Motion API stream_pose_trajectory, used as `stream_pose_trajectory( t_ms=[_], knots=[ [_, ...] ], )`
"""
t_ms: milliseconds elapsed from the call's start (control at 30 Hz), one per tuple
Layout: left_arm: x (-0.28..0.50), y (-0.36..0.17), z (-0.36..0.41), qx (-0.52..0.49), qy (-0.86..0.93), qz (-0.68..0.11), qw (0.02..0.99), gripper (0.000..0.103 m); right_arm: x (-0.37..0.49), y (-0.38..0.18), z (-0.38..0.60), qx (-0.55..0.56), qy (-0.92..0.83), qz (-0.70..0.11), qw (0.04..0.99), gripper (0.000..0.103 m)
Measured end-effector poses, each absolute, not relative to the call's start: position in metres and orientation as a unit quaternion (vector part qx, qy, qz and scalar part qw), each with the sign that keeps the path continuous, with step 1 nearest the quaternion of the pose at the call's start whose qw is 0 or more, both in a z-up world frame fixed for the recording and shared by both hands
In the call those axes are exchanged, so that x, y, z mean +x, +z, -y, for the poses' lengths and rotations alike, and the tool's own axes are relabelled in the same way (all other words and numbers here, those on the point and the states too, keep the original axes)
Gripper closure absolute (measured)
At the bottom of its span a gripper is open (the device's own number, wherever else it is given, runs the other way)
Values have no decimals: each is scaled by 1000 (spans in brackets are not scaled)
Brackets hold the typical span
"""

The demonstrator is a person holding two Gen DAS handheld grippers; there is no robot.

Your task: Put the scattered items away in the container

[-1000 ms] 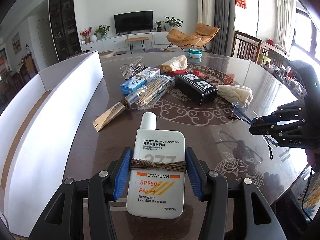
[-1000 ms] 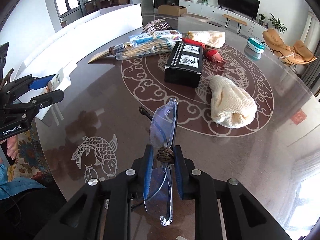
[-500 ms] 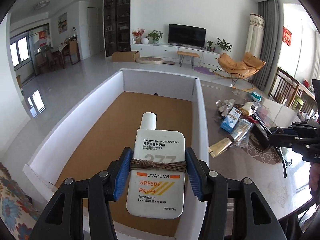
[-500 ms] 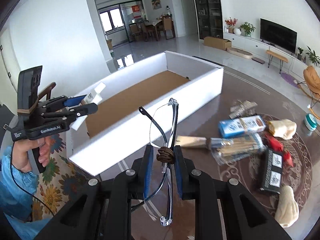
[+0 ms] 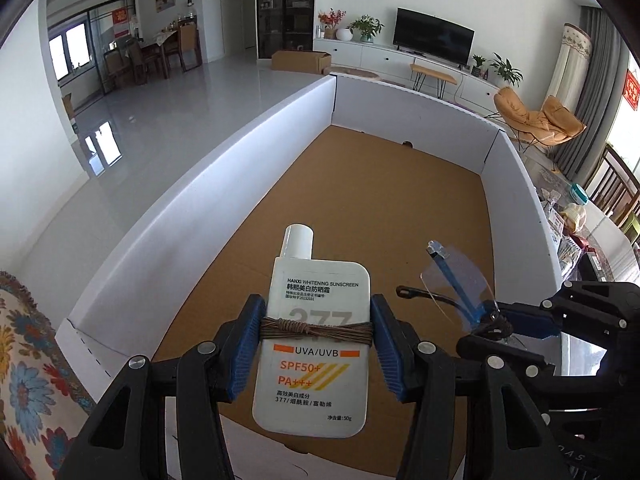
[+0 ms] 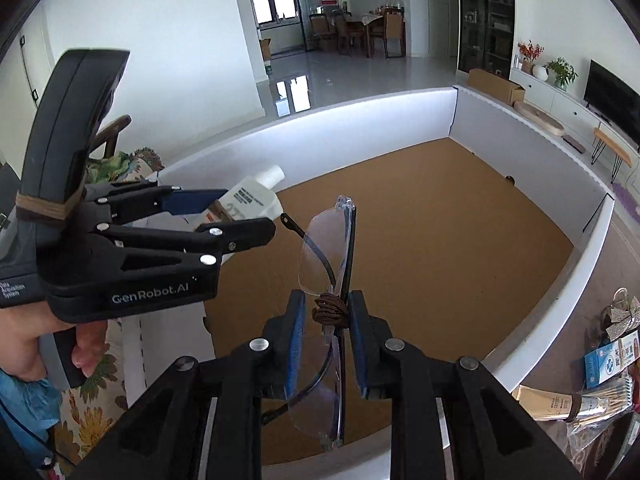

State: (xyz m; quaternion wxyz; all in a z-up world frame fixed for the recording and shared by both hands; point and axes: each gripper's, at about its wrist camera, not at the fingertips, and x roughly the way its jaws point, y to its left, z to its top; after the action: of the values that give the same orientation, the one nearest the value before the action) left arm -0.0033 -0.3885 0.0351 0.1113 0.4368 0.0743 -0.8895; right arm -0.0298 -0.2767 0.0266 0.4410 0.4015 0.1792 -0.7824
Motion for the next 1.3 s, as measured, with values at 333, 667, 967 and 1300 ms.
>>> stream_pose_trajectory(
  t_ms=[333, 667, 967, 1300],
  knots=[
    [-19, 16, 362, 473, -874, -9, 116, 34, -8, 9, 264, 348, -780, -289, 433, 29],
    [-16, 19, 327, 455, -885, 24, 102, 34, -14, 15, 235, 339, -778, -281, 447, 37],
    [2, 37, 349, 397, -907, -37, 133, 6, -29, 39, 212, 291, -836, -208, 415, 0],
    [33, 92, 314, 322, -937, -39, 130, 6, -28, 59, 58, 276, -908, -110, 294, 0]
  ],
)
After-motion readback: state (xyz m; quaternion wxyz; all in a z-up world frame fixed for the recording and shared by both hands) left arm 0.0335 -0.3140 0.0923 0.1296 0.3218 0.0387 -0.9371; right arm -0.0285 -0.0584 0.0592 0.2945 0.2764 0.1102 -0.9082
